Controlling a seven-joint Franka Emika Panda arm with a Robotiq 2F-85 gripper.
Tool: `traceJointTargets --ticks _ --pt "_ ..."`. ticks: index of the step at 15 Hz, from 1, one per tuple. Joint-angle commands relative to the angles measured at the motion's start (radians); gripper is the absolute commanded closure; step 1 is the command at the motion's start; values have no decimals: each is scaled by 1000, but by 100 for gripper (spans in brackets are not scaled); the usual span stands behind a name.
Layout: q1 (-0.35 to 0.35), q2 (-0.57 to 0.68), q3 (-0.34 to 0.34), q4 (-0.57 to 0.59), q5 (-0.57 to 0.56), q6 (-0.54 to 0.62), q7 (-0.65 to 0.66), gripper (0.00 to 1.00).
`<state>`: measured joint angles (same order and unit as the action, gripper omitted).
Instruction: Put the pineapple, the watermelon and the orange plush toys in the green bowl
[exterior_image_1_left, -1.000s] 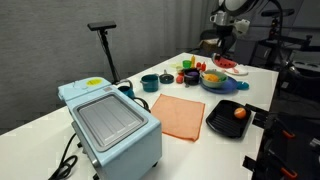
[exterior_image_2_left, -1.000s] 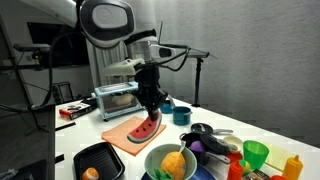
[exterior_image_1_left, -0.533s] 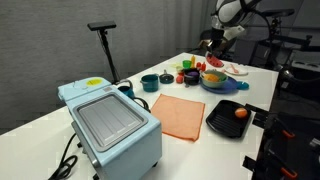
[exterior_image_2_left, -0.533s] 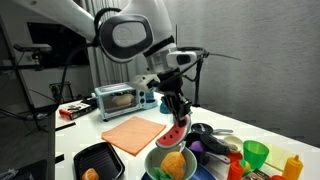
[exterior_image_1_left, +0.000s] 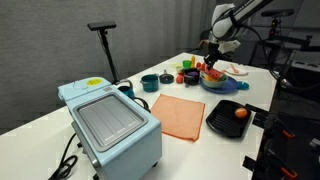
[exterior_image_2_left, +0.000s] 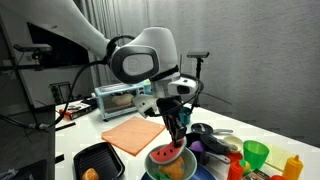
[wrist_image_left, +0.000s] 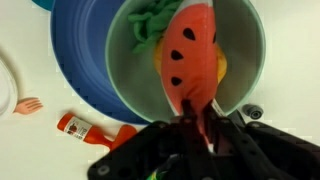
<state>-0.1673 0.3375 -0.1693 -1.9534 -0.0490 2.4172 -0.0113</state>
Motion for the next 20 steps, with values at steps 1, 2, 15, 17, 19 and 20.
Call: traceJointTargets --ticks 1,2,15,17,19,20 --pt "3 -18 20 -14 10 -33 -16 53" --pt "6 -24 30 -21 10 -53 -35 44" --pt "105 -204 106 -209 -201 -406 -149 0" --pt "107 -195 131 -253 -134 -369 -207 0" --pt "112 -171 155 -279 -85 -378 -258 0" --pt "116 -160 164 -291 -78 -381 -274 0"
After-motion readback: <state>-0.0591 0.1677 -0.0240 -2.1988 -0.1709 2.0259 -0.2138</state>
